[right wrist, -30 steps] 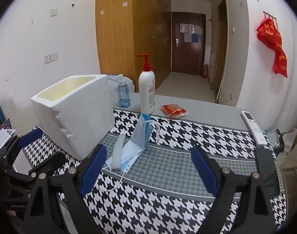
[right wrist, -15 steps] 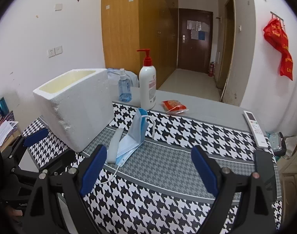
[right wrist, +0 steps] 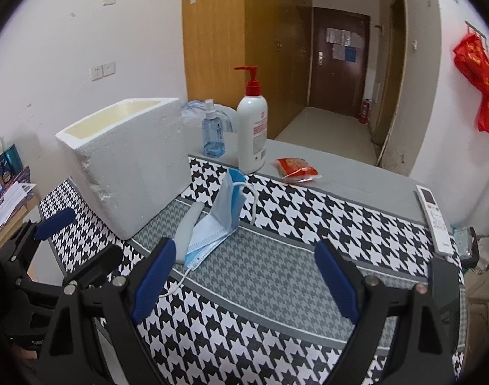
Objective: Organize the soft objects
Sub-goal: 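Move both tools toward the white foam stick and the blue face mask, then close left gripper on the white foam stick while right gripper closes on the blue face mask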
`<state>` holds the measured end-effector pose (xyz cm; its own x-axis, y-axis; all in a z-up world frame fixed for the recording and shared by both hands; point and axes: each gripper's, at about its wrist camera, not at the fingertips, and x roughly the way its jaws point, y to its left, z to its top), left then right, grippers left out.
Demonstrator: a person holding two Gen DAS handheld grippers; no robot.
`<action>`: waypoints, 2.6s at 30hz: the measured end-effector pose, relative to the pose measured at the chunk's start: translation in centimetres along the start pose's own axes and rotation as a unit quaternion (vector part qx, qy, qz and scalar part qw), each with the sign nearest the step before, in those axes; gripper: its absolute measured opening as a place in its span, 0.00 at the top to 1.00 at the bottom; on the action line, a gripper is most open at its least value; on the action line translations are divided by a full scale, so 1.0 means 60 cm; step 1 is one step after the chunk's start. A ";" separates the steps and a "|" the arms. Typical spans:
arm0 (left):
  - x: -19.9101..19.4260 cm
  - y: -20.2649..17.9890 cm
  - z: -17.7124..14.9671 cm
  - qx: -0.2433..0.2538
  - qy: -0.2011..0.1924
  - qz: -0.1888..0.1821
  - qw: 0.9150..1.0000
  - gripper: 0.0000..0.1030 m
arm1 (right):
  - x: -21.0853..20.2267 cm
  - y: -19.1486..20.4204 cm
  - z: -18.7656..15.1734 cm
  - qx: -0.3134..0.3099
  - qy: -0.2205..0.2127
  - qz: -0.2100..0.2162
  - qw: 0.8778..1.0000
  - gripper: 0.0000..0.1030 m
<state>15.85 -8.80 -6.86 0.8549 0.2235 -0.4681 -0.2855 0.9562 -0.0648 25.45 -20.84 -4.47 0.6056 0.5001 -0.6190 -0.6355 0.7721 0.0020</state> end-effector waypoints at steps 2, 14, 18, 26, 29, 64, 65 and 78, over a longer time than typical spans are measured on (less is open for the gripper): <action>0.004 -0.002 -0.001 0.000 0.002 0.003 1.000 0.01 | 0.007 -0.005 0.001 0.000 0.004 0.006 1.000 0.12; 0.041 -0.013 -0.003 -0.006 0.030 0.016 0.999 0.01 | 0.044 -0.031 0.006 -0.006 0.022 0.021 1.000 0.12; 0.051 -0.021 -0.004 -0.002 0.035 0.016 0.999 0.01 | 0.051 -0.036 0.007 -0.007 0.027 0.026 0.999 0.12; 0.080 -0.025 -0.007 -0.005 0.057 0.019 0.998 0.05 | 0.072 -0.043 0.006 -0.011 0.043 0.034 0.998 0.24; 0.087 -0.021 -0.004 -0.012 0.060 0.020 0.998 0.07 | 0.079 -0.045 0.007 -0.007 0.046 0.043 0.998 0.26; 0.195 -0.024 0.010 -0.009 0.153 0.016 0.988 0.48 | 0.187 -0.036 0.038 -0.033 0.093 0.078 0.992 0.39; 0.198 -0.025 0.010 -0.008 0.155 0.017 0.988 0.49 | 0.188 -0.037 0.040 -0.033 0.093 0.078 0.992 0.39; 0.231 -0.025 0.010 -0.004 0.194 0.003 0.981 0.64 | 0.214 -0.039 0.038 -0.027 0.105 0.083 0.991 0.39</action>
<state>28.36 -7.03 -12.74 0.6237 0.1391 -0.7692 -0.2949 0.9532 -0.0667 35.80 -15.33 -10.66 0.3804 0.5219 -0.7635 -0.7468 0.6603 0.0793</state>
